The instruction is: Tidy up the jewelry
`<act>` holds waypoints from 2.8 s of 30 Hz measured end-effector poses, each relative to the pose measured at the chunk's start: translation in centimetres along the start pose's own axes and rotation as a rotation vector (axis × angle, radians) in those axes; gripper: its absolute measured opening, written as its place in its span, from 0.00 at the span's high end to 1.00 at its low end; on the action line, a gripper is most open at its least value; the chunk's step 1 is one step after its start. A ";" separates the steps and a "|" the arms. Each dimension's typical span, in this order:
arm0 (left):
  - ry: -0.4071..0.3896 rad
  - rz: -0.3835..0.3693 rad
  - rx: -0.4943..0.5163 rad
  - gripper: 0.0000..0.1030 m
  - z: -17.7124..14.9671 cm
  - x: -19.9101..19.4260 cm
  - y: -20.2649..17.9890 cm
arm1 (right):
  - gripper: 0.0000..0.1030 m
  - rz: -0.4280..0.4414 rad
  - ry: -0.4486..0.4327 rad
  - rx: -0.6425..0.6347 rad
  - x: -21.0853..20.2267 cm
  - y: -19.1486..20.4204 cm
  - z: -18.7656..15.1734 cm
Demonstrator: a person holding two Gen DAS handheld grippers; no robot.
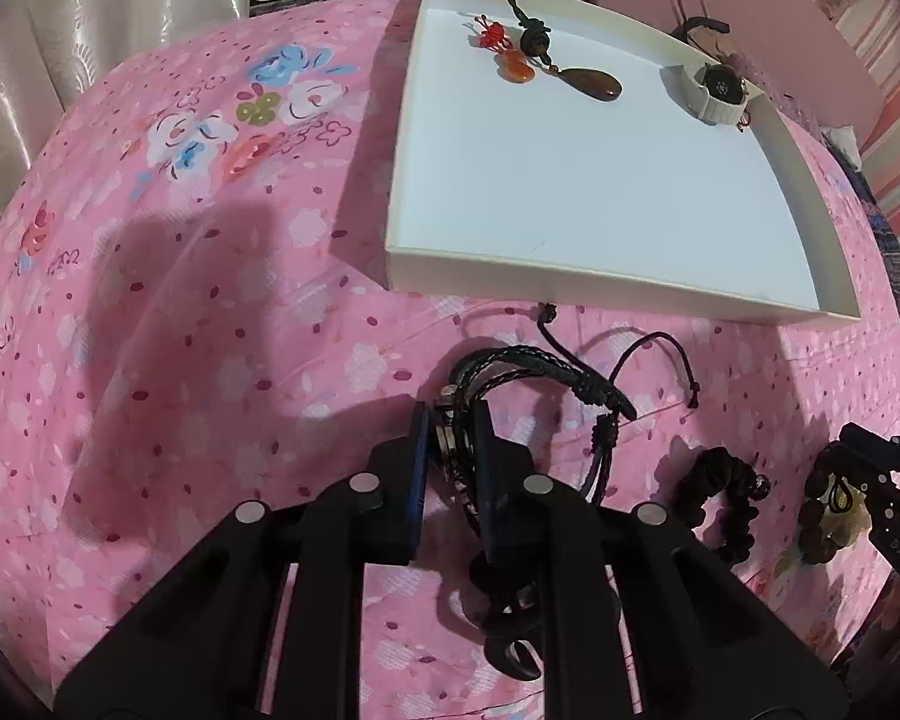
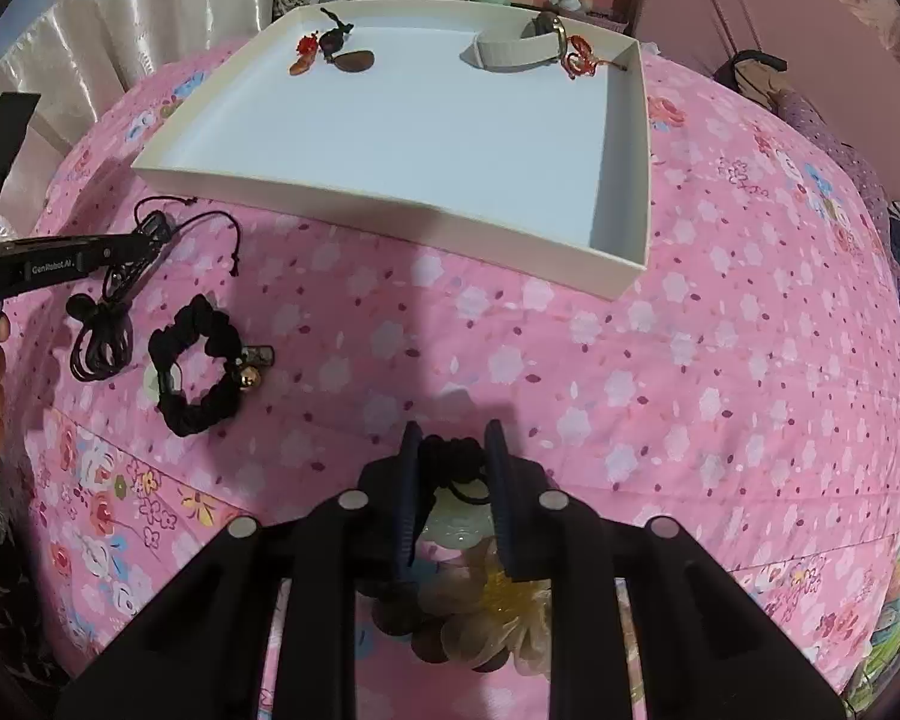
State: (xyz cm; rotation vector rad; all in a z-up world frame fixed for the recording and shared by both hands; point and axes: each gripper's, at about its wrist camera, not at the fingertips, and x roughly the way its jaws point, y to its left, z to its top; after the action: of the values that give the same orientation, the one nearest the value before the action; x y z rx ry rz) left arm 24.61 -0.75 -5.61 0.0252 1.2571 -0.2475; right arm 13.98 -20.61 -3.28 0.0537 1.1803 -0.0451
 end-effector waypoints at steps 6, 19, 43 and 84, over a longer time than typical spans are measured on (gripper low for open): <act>-0.046 -0.007 0.008 0.88 -0.2 -1.4 -0.3 | 0.80 0.004 -0.028 0.021 -0.6 -0.5 0.3; -0.168 -0.053 0.049 0.88 0.9 -6.2 -2.2 | 0.80 -0.017 -0.126 0.083 -2.9 -2.1 3.2; -0.206 -0.001 0.071 0.88 10.0 -2.7 -3.7 | 0.80 -0.101 -0.186 0.200 1.8 -5.0 16.1; -0.165 0.096 0.035 0.88 14.8 4.0 -3.0 | 0.80 -0.137 -0.151 0.277 8.3 -6.3 19.9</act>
State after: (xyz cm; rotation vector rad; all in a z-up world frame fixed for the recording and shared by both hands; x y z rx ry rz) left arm 38.98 -6.63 -4.38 0.0936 1.0838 -0.1843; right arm 35.12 -28.22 -3.52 0.2098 1.0186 -0.3278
